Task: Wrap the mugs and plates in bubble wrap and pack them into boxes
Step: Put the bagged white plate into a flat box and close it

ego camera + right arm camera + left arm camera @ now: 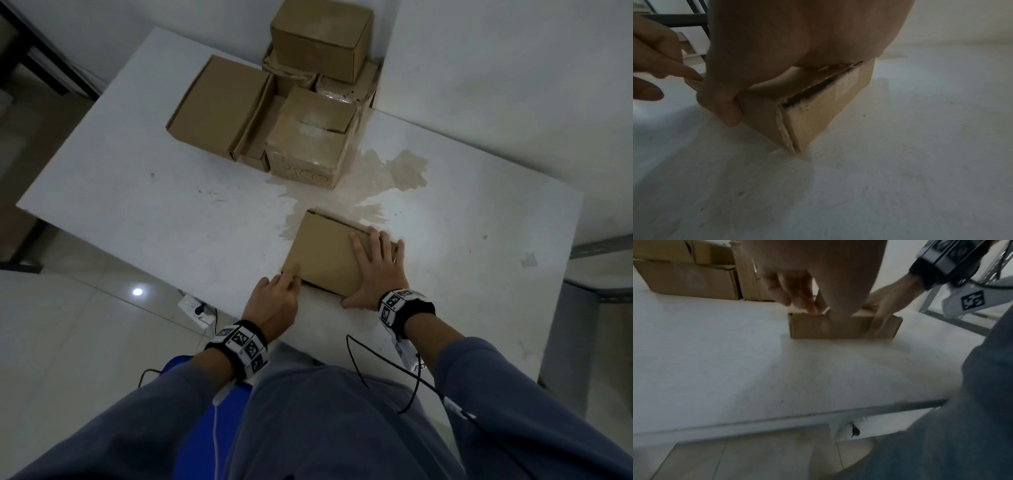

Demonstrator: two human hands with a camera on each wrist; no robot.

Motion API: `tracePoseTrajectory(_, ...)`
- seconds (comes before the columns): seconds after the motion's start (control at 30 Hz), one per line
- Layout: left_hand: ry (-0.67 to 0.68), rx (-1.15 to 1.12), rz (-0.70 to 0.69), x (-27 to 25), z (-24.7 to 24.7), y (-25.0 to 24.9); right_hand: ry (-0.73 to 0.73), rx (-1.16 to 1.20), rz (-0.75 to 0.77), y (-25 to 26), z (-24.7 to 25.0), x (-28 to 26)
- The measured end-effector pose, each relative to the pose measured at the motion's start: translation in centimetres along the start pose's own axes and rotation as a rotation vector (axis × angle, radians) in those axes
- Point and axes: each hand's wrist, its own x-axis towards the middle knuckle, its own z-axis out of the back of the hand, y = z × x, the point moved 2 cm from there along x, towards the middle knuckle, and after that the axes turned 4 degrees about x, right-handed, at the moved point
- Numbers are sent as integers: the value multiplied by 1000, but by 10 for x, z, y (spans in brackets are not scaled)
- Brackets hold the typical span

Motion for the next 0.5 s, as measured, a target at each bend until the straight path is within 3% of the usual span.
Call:
tracePoseTrajectory(0.13, 209, -8, -3, 6, 8, 0, 0, 8, 2, 0, 0, 0)
tracePoseTrajectory(0.3, 61, 46, -67, 11, 13, 21, -1, 24, 5, 0, 1, -1)
tracePoseTrajectory(0.5, 125, -137, -61, 36, 25, 37, 20, 30, 2, 2, 3, -1)
